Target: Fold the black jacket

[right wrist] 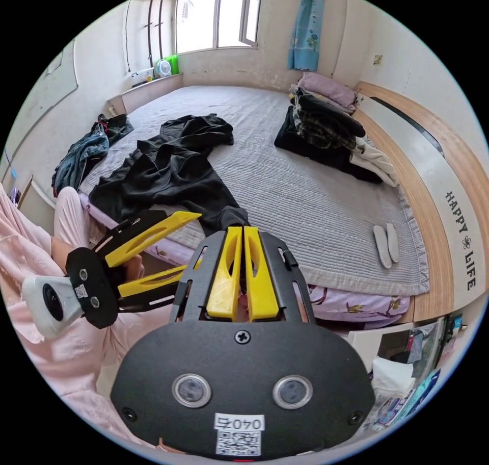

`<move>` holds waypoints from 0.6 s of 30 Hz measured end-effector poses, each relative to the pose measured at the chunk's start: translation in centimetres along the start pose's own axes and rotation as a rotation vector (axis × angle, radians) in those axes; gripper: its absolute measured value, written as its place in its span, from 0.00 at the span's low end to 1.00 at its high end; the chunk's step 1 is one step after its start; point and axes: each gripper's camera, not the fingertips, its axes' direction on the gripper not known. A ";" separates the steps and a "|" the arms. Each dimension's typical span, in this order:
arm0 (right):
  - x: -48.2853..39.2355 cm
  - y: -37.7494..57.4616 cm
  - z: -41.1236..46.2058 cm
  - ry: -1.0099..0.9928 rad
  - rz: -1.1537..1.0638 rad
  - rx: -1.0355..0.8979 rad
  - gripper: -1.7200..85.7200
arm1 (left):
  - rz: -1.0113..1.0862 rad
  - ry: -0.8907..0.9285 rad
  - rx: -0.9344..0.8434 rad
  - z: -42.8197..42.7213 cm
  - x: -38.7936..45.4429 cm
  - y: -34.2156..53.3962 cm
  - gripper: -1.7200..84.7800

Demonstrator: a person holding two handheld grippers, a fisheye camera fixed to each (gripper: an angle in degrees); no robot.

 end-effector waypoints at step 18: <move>-2.3 -2.3 -0.5 -0.082 -0.092 0.038 0.02 | -0.066 -0.026 -0.063 -0.5 -11.1 0.3 0.01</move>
